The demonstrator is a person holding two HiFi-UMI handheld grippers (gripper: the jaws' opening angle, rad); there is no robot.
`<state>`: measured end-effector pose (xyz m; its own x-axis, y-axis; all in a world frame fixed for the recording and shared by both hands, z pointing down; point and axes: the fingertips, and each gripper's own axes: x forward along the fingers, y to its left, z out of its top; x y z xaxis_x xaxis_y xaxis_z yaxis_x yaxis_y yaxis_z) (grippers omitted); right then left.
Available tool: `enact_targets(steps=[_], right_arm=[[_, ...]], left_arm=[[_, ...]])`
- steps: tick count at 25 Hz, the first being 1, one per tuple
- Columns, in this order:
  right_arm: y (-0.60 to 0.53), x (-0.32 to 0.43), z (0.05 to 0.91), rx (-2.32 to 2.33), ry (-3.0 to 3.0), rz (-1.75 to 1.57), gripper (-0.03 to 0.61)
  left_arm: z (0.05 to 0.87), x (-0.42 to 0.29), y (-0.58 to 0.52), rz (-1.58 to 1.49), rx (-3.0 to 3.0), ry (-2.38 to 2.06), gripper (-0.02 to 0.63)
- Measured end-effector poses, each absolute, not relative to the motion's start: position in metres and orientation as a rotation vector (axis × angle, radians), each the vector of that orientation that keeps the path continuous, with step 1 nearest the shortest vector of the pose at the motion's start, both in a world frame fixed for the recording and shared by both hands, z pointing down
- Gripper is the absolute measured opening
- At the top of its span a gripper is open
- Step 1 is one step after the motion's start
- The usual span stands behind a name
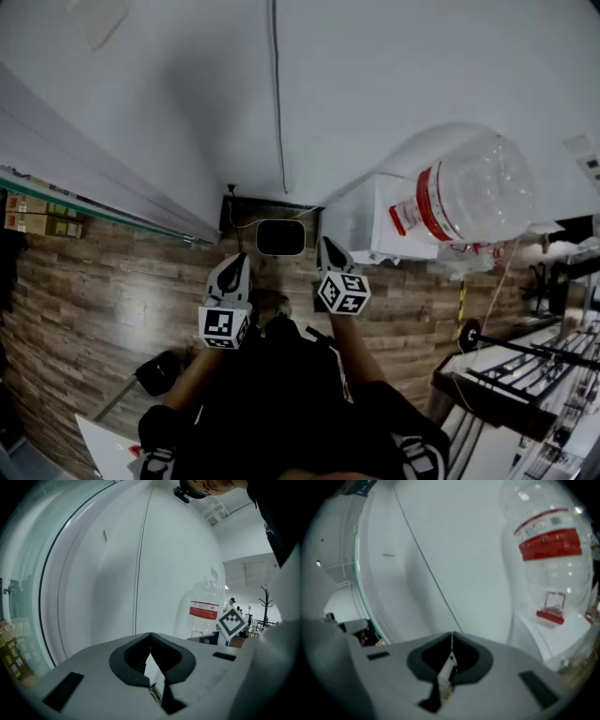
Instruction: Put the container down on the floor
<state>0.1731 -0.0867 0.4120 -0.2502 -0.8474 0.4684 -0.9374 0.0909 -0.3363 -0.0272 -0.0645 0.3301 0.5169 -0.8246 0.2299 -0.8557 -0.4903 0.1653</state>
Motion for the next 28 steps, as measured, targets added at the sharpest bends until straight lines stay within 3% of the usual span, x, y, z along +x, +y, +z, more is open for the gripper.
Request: enact_targets(steps=[10, 28], right_arm=[[-0.031, 0.16, 0.278, 1.9, -2.474, 0.557, 0.035], [-0.01, 0.144, 0.284, 1.819, -2.493, 0.565, 0.032]], left_arm=[[0.301, -0.012, -0.05, 0.146, 2.547, -1.467, 0.028], [0.293, 0.019, -0.06, 0.162, 2.621, -1.401, 0.028]])
